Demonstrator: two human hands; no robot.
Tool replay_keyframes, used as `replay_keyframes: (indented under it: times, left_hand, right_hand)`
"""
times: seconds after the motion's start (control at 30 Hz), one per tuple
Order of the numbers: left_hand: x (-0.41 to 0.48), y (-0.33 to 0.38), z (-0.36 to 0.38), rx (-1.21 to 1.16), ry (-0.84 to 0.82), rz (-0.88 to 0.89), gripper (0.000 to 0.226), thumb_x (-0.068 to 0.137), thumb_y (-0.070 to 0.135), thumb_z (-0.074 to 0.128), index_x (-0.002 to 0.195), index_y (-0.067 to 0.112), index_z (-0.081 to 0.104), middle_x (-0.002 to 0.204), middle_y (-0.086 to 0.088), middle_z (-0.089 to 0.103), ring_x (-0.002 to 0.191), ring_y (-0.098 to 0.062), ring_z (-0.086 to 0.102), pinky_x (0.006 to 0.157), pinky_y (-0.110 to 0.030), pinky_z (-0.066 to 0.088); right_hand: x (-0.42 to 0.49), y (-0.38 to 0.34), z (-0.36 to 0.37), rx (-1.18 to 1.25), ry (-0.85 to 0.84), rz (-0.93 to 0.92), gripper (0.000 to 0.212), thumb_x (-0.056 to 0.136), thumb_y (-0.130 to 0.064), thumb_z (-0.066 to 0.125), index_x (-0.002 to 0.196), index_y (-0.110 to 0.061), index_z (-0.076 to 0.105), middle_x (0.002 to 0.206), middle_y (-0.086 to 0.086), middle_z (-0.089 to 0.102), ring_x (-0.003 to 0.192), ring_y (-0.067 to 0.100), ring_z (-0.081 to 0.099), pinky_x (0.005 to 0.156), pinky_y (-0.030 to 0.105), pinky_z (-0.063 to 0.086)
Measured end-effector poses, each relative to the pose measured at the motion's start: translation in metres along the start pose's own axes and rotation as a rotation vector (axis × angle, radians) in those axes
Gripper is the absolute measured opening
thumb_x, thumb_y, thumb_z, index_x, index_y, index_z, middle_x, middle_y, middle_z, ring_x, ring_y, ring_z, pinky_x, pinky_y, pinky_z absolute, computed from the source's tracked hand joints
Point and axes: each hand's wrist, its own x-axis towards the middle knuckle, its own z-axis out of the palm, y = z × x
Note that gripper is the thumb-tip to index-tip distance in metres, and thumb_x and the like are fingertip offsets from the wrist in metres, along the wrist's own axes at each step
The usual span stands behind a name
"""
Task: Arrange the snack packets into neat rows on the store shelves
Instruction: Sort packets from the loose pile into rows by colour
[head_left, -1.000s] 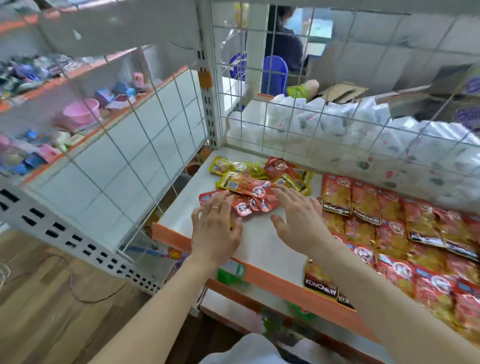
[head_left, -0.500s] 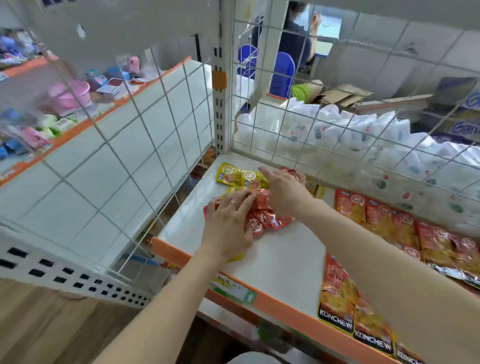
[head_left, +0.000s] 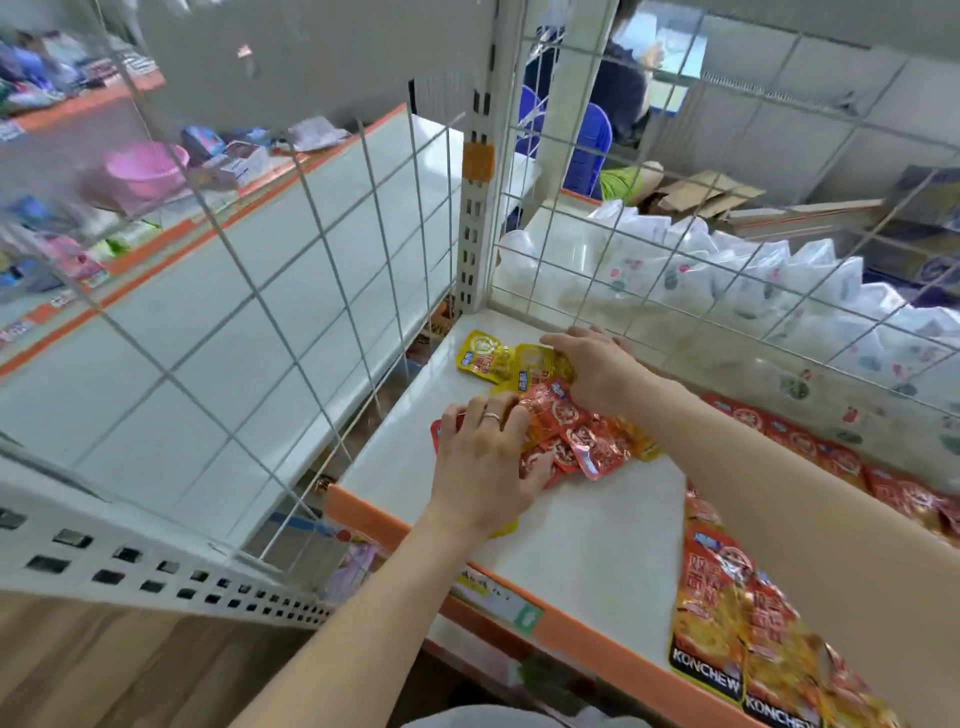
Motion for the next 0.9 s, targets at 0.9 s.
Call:
replay_keyframes:
  times: [0.9]
  left_hand:
    - [0.01,0.033,-0.043,-0.986,0.286,-0.377,0.006,0.094,0.012,0.056,0.09,0.015,0.059,0.072,0.007,0.057,0.062,-0.002,0.05,0.061,-0.019,0.042]
  right_hand:
    - [-0.136,0.009,0.004,1.682,0.275,0.157,0.059,0.06,-0.065,0.082,0.085,-0.019,0.054,0.07,-0.003,0.051,0.059,0.012,0.046,0.056,0.026,0.038]
